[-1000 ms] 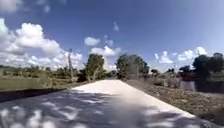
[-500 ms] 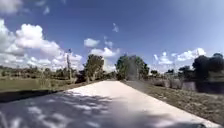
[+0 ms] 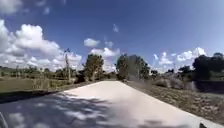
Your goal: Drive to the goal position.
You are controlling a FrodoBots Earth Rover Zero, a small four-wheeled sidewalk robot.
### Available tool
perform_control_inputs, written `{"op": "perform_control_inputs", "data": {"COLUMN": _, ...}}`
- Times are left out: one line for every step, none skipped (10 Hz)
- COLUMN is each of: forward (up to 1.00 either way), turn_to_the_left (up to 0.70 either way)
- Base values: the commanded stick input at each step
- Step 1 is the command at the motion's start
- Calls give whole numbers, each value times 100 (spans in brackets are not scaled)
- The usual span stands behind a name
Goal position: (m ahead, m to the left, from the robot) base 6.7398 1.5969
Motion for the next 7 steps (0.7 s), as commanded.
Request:
{"op": "perform_control_inputs", "data": {"forward": 70, "turn_to_the_left": 0}}
{"op": "perform_control_inputs", "data": {"forward": 70, "turn_to_the_left": 0}}
{"op": "perform_control_inputs", "data": {"forward": 70, "turn_to_the_left": 0}}
{"op": "perform_control_inputs", "data": {"forward": 70, "turn_to_the_left": 0}}
{"op": "perform_control_inputs", "data": {"forward": 70, "turn_to_the_left": 0}}
{"op": "perform_control_inputs", "data": {"forward": 70, "turn_to_the_left": 0}}
{"op": "perform_control_inputs", "data": {"forward": 70, "turn_to_the_left": 0}}
